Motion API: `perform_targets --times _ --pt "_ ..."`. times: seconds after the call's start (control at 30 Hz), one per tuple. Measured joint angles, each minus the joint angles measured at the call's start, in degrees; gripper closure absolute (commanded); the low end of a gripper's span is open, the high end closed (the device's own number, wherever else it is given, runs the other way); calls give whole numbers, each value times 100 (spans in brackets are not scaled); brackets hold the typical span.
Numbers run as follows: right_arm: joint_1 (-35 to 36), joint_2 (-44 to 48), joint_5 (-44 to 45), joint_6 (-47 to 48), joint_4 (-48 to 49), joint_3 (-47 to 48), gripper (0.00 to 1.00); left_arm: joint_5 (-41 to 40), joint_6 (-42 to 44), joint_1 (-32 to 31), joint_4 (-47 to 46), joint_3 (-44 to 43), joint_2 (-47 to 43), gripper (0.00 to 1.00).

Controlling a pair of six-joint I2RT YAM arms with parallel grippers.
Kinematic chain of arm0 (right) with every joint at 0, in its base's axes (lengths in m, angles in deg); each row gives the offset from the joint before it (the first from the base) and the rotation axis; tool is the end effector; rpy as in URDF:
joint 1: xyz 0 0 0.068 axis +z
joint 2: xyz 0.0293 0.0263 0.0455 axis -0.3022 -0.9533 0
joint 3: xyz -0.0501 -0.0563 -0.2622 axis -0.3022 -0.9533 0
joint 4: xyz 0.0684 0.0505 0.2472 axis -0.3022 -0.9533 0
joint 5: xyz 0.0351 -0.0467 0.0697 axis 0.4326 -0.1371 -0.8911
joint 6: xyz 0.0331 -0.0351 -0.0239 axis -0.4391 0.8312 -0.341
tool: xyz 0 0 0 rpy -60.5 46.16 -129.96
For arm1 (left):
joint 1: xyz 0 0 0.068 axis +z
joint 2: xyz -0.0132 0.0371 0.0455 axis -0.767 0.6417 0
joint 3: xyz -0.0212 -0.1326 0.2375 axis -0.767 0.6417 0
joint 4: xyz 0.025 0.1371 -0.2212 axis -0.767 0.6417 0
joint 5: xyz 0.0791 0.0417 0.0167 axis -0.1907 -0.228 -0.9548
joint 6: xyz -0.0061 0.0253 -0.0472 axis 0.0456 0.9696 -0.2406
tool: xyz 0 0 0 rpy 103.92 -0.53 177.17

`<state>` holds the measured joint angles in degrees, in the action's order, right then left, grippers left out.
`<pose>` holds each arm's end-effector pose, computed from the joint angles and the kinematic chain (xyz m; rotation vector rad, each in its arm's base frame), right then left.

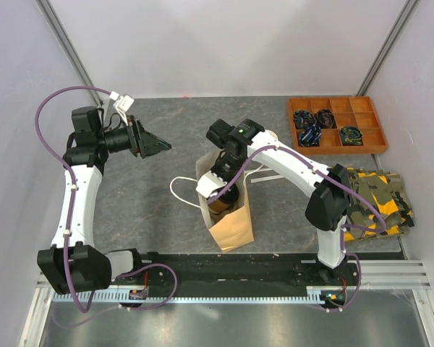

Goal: Pack the takeout coffee

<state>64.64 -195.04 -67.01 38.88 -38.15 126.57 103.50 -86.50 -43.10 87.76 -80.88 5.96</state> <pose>0.2511 0.2925 0.2987 -2.6381 0.7873 0.4631 0.2531 -0.0022 0.3772 0.4820 1.8758 -1.2026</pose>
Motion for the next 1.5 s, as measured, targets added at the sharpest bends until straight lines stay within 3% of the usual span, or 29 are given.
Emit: perform_targets --times 0.4,0.73,1.0,1.13,1.27,1.4,1.5 --pt "-31 37 -295 -170 2 175 62 2 44 0 15 0 -35 34" --pt "-37 131 -131 -372 0 173 85 0 68 0 37 0 -37 37" --pt "39 131 146 -527 2 170 92 -162 474 -151 474 140 -70 51" --pt "61 131 205 -520 4 81 96 -313 1014 -199 990 553 -131 51" --pt "74 170 190 -498 13 -39 98 -280 1261 -262 1370 811 -136 47" --pt "74 332 181 -420 0 -238 98 -87 1318 -417 1456 728 -155 32" --pt "74 387 181 -387 2 -262 98 9 1239 -457 1438 472 -155 30"
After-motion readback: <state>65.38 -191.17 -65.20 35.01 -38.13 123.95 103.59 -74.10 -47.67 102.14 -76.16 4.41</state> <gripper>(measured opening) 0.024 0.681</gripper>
